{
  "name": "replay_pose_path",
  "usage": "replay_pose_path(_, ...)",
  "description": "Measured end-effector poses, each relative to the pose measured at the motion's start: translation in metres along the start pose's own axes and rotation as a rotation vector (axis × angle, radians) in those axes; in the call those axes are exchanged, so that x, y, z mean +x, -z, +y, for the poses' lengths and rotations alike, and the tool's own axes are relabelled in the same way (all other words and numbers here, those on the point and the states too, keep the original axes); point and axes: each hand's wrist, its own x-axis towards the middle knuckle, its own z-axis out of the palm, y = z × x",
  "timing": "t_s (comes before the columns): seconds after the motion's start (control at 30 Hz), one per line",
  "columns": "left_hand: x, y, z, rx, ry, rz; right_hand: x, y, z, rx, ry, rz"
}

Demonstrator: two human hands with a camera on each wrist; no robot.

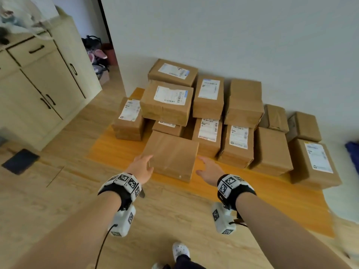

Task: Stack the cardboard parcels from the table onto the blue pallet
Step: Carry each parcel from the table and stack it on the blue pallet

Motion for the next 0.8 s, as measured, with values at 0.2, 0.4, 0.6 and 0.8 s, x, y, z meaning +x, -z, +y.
replay_pose_path(0.2, 0.036, 0.001, -0.008, -0.071, 0.040, -0.015, 0.028, -0.006, -0.005, 0.202, -0.066, 0.024)
replay_pose_path(0.4, 0.055, 0.008, -0.014, -0.193, 0.117, -0.043, 0.047, -0.014, -0.012, 0.363, -0.036, 0.058)
replay_pose_path(0.6, 0.067, 0.008, -0.017, -0.304, 0.153, -0.108, 0.055, -0.024, -0.015, 0.494, -0.140, 0.096)
replay_pose_path(0.8, 0.073, 0.010, -0.024, -0.401, 0.167, -0.132, 0.057, -0.033, -0.030, 0.570, -0.257, 0.137)
